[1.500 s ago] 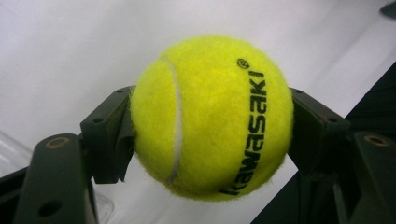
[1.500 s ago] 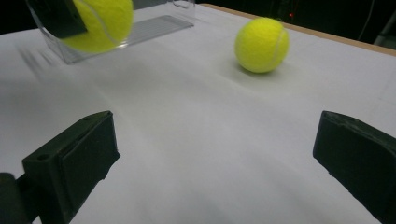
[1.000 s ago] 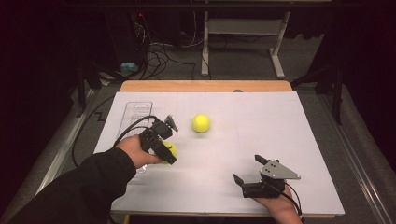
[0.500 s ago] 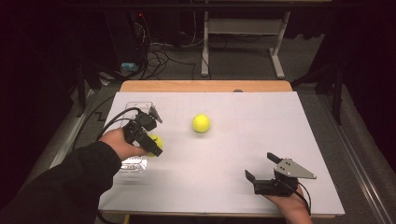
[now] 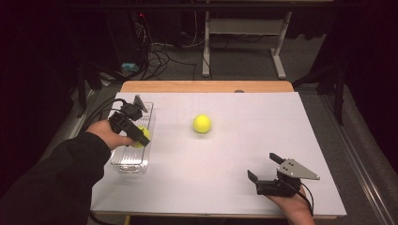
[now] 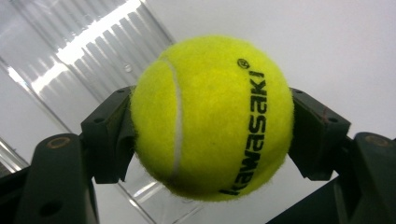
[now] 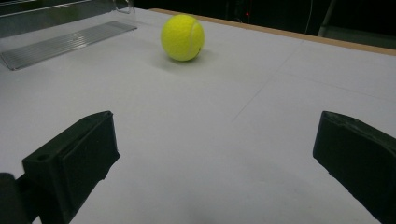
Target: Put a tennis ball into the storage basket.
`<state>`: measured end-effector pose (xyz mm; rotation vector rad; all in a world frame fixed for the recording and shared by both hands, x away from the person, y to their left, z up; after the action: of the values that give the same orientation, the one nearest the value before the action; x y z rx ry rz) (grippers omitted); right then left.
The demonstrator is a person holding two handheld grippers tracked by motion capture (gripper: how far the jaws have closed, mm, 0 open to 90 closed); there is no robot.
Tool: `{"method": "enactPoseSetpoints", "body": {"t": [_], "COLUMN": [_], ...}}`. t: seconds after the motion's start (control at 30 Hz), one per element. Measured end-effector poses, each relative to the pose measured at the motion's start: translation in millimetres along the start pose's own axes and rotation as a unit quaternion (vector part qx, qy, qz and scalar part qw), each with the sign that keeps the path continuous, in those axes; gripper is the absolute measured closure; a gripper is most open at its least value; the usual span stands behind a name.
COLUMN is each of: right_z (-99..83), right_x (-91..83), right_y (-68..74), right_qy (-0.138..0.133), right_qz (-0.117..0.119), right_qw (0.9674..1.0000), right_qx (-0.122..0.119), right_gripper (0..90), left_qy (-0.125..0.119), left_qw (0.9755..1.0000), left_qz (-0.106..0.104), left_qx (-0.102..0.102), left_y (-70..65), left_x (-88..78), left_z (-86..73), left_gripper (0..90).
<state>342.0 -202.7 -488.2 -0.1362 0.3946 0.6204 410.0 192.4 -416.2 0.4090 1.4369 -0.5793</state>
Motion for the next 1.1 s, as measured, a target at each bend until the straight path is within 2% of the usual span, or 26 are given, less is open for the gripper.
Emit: {"method": "enactPoseSetpoints", "body": {"t": [0.37,0.53,0.8,0.97,1.0,1.1], "right_z": [-0.5,-0.8,-1.9,-2.6,-2.6,-2.7], "right_x": [1.1,1.5,3.1,4.1,4.4,4.5], "right_y": [1.3,1.9,3.7,5.2,5.8,6.3], "right_qy": [0.002,0.003,0.006,0.007,0.007,0.008], "right_qz": [0.002,0.004,0.008,0.012,0.01,0.01], "right_qw": [1.0,1.0,0.9999,0.9999,0.9999,0.9999], "right_qx": [-0.002,-0.004,-0.005,-0.007,-0.006,-0.006], "right_gripper": [0.1,0.1,0.1,0.1,0.1,0.1], "left_qy": [0.01,0.01,0.013,0.017,0.019,0.026], "left_qw": [0.9995,0.9992,0.9985,0.9983,0.9981,0.9974], "left_qz": [0.018,0.018,0.026,0.022,0.017,0.017], "left_qx": [-0.025,-0.036,-0.047,-0.051,-0.056,-0.065], "left_y": [25.5,33.1,45.1,50.2,54.0,61.9], "left_x": [-0.5,0.8,11.4,19.1,24.7,32.3], "left_z": [5.0,9.4,17.1,21.0,22.6,23.2], "left_gripper": [26.9,26.9,26.9,26.8,26.8,26.7]}}
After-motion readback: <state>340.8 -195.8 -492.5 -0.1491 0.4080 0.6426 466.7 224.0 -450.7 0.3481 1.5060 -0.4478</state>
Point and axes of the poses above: each handheld gripper's, and its own axes: x roughly forward along the jaws, z roughly out of its top, y roughly to its left, the point moved 9 cm from there along x, roughly forward along the jaws, and after that the axes turned 2 degrees about y, right-handed, at the moved point
